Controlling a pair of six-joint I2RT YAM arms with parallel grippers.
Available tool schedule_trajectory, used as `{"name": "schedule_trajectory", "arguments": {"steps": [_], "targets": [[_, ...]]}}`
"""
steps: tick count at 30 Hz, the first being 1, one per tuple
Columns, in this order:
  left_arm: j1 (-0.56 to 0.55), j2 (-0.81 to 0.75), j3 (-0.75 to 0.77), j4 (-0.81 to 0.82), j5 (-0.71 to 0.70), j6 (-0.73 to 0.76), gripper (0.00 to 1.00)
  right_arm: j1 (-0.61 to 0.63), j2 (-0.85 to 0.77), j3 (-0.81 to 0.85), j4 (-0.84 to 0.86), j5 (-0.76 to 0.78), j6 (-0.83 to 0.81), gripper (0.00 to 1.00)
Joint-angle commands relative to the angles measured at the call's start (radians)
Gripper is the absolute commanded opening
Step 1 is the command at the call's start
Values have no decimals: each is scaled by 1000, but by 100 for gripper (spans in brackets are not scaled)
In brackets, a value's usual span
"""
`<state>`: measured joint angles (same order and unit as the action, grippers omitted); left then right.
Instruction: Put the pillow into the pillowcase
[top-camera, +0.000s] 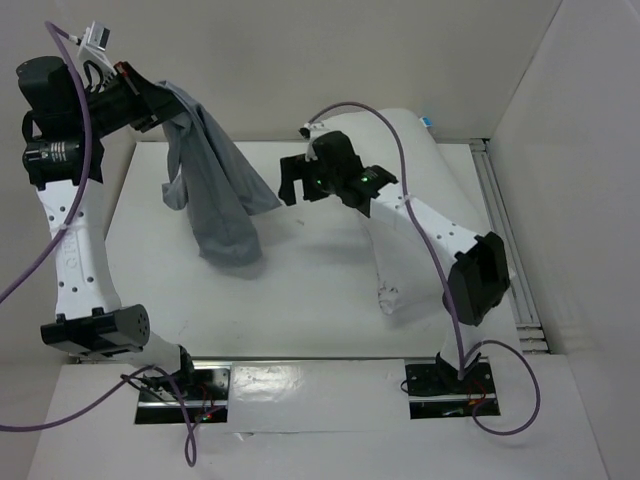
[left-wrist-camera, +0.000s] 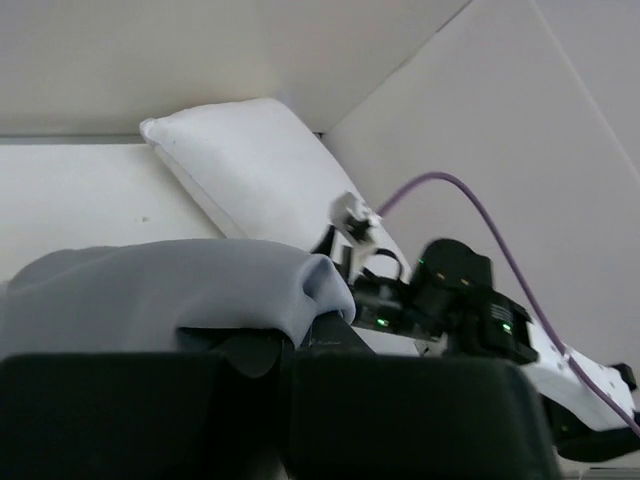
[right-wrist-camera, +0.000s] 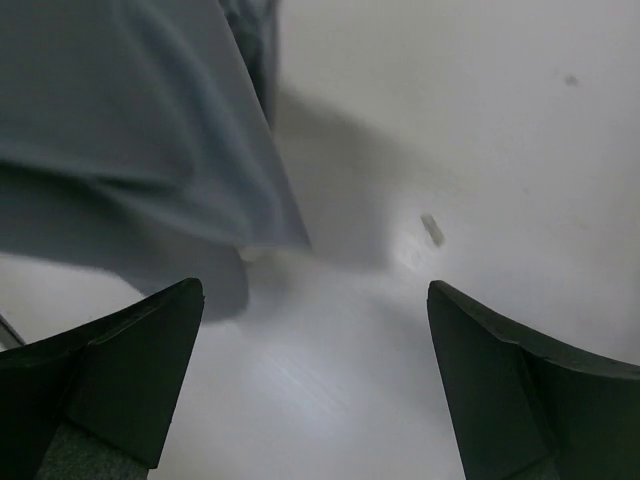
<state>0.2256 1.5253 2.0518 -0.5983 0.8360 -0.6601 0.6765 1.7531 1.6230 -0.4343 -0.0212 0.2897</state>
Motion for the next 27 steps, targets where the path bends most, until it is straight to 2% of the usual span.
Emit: {"name": "schedule_trajectory", "arguments": {"steps": [1, 5, 7, 8, 10, 12, 13, 19, 21, 27], "targets": [[-5, -67, 39, 65, 54, -10, 0, -11, 139, 106, 133, -187, -67, 100], [-5, -88, 16, 103, 80, -22, 0, -11, 221, 161, 180, -341, -57, 100], [-5, -88, 16, 103, 90, -32, 0, 8, 287, 210, 180, -327, -44, 100], [-5, -88, 7, 112, 91, -32, 0, 8, 310, 242, 180, -327, -35, 94], [-5, -88, 7, 112, 91, -32, 0, 8, 373, 299, 164, -425, -21, 66], [-5, -88, -2, 112, 81, -23, 0, -2, 364, 322, 152, -445, -5, 19], [-5, -97, -2, 100, 69, -22, 0, -2, 341, 296, 161, -418, 5, 0], [-5, -106, -24, 80, 40, -3, 0, -31, -71, -6, 247, -157, 14, 0], [-5, -106, -33, 80, 40, -3, 0, -31, -207, -40, 247, -94, 3, 0], [-5, -126, -51, 89, 29, -22, 0, -41, -409, -100, 190, -54, -6, 0]]}}
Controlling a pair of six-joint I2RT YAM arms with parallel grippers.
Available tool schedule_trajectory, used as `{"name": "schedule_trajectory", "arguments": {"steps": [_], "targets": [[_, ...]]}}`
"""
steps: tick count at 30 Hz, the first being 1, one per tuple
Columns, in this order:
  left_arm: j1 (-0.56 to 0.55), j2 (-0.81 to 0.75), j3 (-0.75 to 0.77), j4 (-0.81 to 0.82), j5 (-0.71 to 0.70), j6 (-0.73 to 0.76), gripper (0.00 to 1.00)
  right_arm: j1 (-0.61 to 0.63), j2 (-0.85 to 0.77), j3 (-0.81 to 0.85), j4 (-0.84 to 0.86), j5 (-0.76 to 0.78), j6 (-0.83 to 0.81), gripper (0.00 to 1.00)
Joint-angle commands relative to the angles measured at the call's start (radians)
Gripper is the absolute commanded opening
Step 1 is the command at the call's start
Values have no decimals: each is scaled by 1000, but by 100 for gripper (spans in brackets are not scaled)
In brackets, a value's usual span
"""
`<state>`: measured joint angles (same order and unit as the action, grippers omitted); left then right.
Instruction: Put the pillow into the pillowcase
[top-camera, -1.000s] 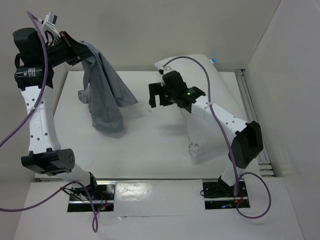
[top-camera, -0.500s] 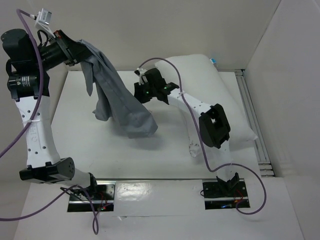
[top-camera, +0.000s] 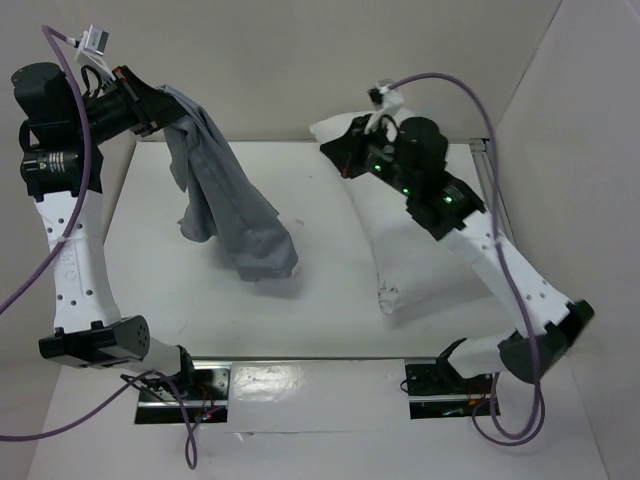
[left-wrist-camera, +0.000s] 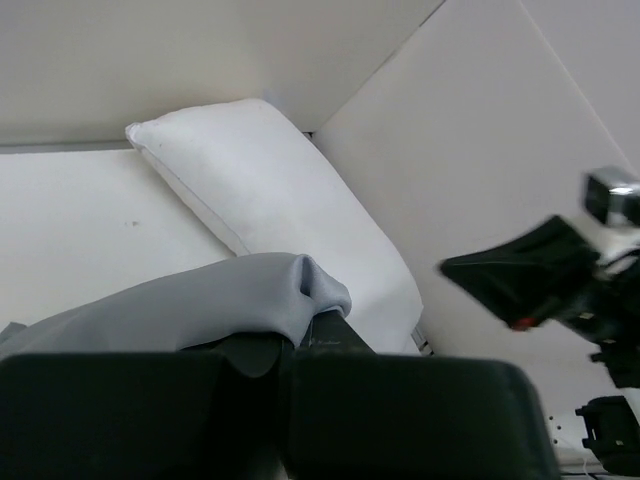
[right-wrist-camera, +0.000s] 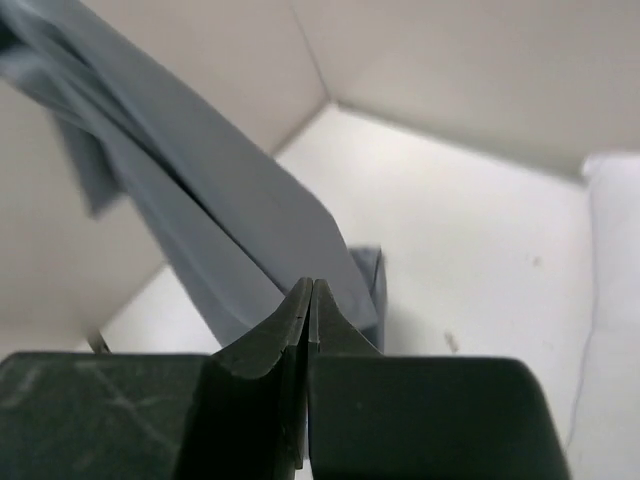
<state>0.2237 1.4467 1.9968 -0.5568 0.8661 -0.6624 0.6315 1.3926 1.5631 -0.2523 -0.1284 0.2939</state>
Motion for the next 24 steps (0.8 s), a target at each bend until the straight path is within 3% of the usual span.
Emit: {"name": "schedule_trajectory", "arguments": {"steps": [1, 6, 7, 11, 14, 18, 21, 24], "targets": [[-3, -57, 3, 57, -1, -20, 0, 4, -49, -50, -1, 53, -10, 0], [-12, -68, -88, 109, 54, -68, 0, 17, 15, -104, 21, -57, 49, 3], [-23, -77, -101, 109, 54, -68, 0, 17, 69, -104, 33, -91, 50, 28], [-23, -100, -122, 86, 42, -33, 0, 77, 243, -22, 21, -79, 59, 41], [-23, -100, -122, 64, 33, -22, 0, 131, 383, 57, 21, -153, 59, 41], [-23, -100, -132, 55, 24, -13, 0, 249, 491, 164, -27, -339, -21, 33], [-23, -89, -132, 55, 14, -2, 0, 327, 455, 91, -10, -411, -65, 24], [-23, -78, -132, 46, 5, 18, 0, 336, 370, -52, 19, -461, -84, 24]]}}
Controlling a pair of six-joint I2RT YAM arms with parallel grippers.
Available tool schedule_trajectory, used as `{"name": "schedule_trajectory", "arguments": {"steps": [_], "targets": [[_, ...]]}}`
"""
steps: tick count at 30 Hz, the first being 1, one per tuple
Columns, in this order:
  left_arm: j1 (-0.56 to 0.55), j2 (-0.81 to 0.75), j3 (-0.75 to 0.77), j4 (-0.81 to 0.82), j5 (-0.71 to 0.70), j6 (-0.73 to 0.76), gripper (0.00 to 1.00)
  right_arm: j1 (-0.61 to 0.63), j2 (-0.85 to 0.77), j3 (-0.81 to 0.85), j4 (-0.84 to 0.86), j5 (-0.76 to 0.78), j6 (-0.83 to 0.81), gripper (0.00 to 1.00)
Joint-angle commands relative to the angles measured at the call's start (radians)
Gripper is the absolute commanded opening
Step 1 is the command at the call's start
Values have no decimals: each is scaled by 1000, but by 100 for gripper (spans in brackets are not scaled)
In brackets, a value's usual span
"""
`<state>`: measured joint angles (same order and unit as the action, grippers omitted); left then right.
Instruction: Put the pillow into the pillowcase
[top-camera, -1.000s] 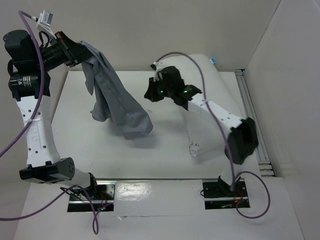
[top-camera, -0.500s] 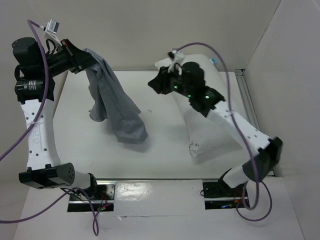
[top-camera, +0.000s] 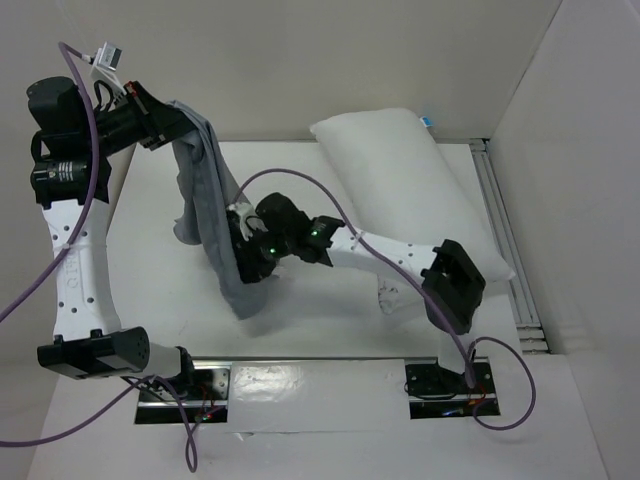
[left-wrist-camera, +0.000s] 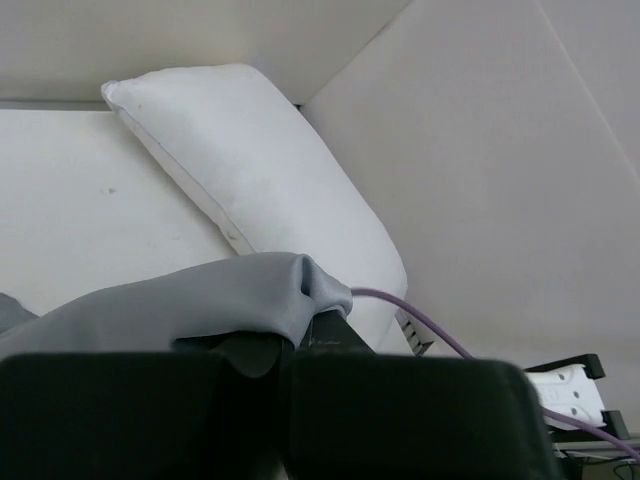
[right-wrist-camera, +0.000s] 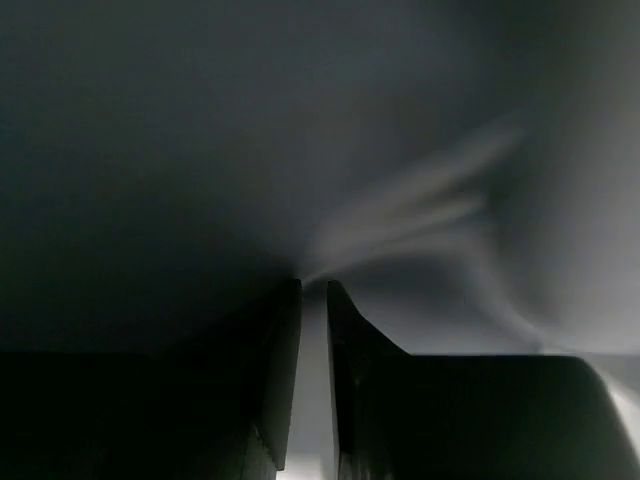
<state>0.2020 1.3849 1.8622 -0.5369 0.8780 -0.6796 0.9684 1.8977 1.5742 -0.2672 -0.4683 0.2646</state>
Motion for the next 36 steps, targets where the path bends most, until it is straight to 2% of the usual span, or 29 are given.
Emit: {"name": "schedule_trajectory", "arguments": {"steps": [1, 3, 5, 6, 7, 10, 11, 14, 17, 18, 19, 21, 23, 24, 26, 36], "targets": [[-1, -17, 3, 26, -7, 35, 0, 0, -152, -92, 34, -121, -54, 26], [-1, -7, -6, 26, -19, 45, 0, 0, -175, -141, 8, -83, -54, 35], [-1, -7, -35, 38, -30, 45, 0, -25, -184, -151, -24, -53, -54, 35], [-1, -7, -35, 38, -30, 45, 0, -25, -184, -151, -39, 15, -44, 39], [-1, -7, -46, 38, -30, 45, 0, -43, -172, -151, -55, 61, -35, 50], [-1, 2, -57, 38, -30, 63, 0, -112, -163, -151, -96, 181, 10, 71], [-1, 2, -57, 38, -21, 63, 0, -131, -163, -151, -96, 207, 30, 86], [-1, 2, -45, 28, -11, 83, 0, -191, -128, -132, -75, 292, 50, 97], [-1, 11, -35, 18, 9, 83, 0, -249, -42, -45, -75, 225, 41, 100], [-1, 11, -35, 18, 9, 83, 0, -281, -19, -8, -63, 176, 41, 100], [-1, 11, -35, 9, 21, 94, 0, -298, 18, -8, -38, 58, 53, 100], [-1, 11, -14, 9, 30, 103, 0, -353, 29, -69, 116, -77, 102, 100], [-1, 2, -14, -5, 30, 112, 0, -382, 29, -161, 308, -252, 256, 100], [-1, 2, -14, -5, 39, 112, 0, -393, 29, -234, 497, -283, 316, 100], [-1, -9, -5, -5, 48, 121, 0, -402, 55, -264, 636, -326, 418, 100], [-1, 9, 72, -40, 49, 141, 0, -393, 193, -243, 798, -451, 499, 100]]}}
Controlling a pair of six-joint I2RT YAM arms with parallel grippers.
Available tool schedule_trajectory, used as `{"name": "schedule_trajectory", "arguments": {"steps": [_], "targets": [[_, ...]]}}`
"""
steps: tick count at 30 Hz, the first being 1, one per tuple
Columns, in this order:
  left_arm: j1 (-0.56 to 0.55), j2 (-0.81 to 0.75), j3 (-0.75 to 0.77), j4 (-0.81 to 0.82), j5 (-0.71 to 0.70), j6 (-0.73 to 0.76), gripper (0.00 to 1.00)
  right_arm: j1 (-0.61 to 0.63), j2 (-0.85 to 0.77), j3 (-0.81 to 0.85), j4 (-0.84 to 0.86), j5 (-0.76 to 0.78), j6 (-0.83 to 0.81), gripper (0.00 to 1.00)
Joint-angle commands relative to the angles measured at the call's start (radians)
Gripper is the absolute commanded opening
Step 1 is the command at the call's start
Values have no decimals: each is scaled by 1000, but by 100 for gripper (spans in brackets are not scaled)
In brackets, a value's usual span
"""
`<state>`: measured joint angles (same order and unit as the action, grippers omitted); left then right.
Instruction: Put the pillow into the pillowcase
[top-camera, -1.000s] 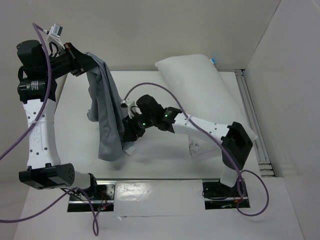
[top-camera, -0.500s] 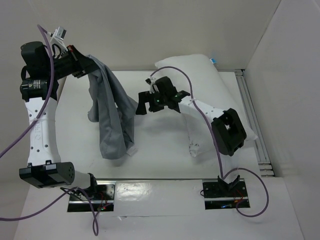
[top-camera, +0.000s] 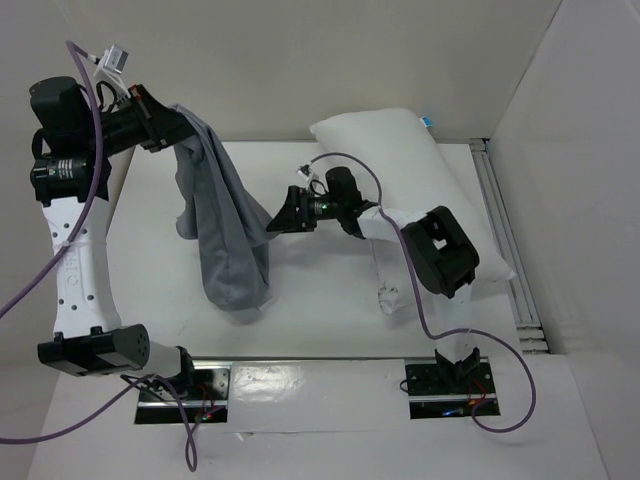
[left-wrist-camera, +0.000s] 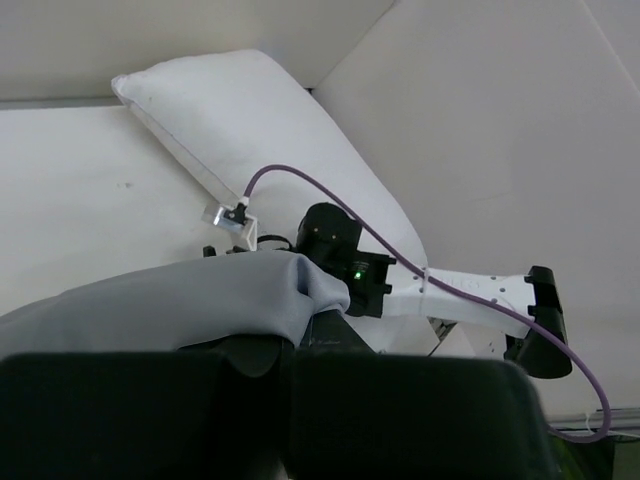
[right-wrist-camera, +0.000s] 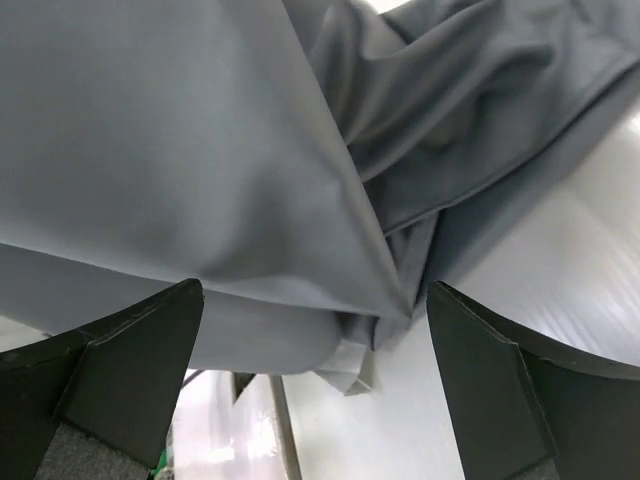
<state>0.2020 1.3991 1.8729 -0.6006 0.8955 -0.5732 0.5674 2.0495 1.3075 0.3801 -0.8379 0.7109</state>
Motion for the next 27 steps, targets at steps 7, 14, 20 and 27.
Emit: {"name": "schedule_trajectory", "arguments": {"steps": [7, 14, 20, 27], "targets": [[-1, -5, 104, 15, 40, 35, 0, 8, 124, 26, 403, -136, 252, 100], [-1, -5, 95, 15, 40, 35, 0, 17, 120, 26, 696, -145, 417, 95], [-1, -5, 85, 15, 40, 44, 0, 17, 66, 12, 707, -164, 414, 61], [-1, -5, 94, 15, 42, 35, 0, -11, -90, -46, 558, -158, 349, 0]]}}
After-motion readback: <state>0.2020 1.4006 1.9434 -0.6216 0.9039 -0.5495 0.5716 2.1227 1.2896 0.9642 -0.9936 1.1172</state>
